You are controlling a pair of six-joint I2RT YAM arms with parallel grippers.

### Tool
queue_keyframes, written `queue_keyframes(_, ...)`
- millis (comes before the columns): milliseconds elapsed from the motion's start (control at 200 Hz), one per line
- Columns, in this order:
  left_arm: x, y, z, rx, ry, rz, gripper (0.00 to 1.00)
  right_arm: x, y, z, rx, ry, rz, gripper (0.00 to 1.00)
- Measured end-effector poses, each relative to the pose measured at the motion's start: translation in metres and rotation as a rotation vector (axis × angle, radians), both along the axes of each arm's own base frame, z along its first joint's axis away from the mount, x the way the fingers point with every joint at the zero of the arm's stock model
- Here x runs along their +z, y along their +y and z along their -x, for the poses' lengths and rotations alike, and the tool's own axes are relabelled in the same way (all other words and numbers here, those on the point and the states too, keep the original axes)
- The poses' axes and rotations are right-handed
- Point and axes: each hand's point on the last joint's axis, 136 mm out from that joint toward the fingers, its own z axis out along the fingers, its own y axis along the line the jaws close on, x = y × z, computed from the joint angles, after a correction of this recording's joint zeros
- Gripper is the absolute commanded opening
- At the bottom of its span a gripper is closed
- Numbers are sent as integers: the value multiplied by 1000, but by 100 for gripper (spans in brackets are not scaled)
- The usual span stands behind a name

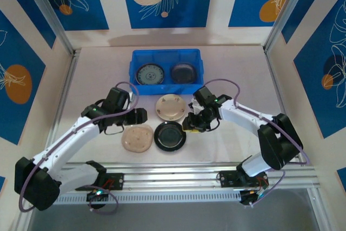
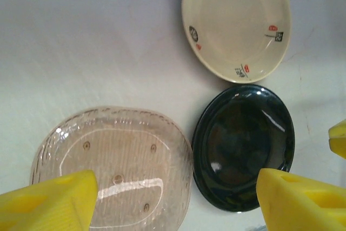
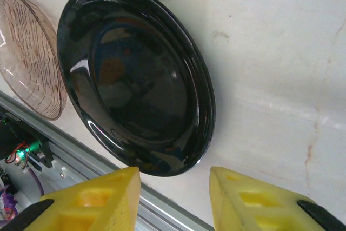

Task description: Place the plates into the plastic bin on the countertop

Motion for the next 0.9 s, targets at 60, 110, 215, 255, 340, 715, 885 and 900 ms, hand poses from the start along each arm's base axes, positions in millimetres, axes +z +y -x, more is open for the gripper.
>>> queue_keyframes(60,-4,1,3,7,12,6,77,-4,3,0,1,11,-1,40)
queue_keyframes(110,-6,1,4,11,20,10,77,-8,4,0,4,22,1,40)
queue_keyframes(215,-6,0,3,20,17,19,77,-21,5,2,3,61,21,39)
queue_keyframes(255,-5,-1,1,25,12,26,77,-26,5,3,3,76,31,39)
queue_keyframes(340,-3,-3,-1,27,0,35,77,-35,5,5,6,103,48,39)
queue_keyframes(715,-9,-7,-6,42,-8,61,76,-48,15,3,15,143,40,31)
queue_keyframes(885,-9,-7,-6,42,-8,61,76,-51,17,2,15,151,41,22)
queue_keyframes(900,-10,-7,-6,42,-7,61,76,-51,17,2,18,151,40,21)
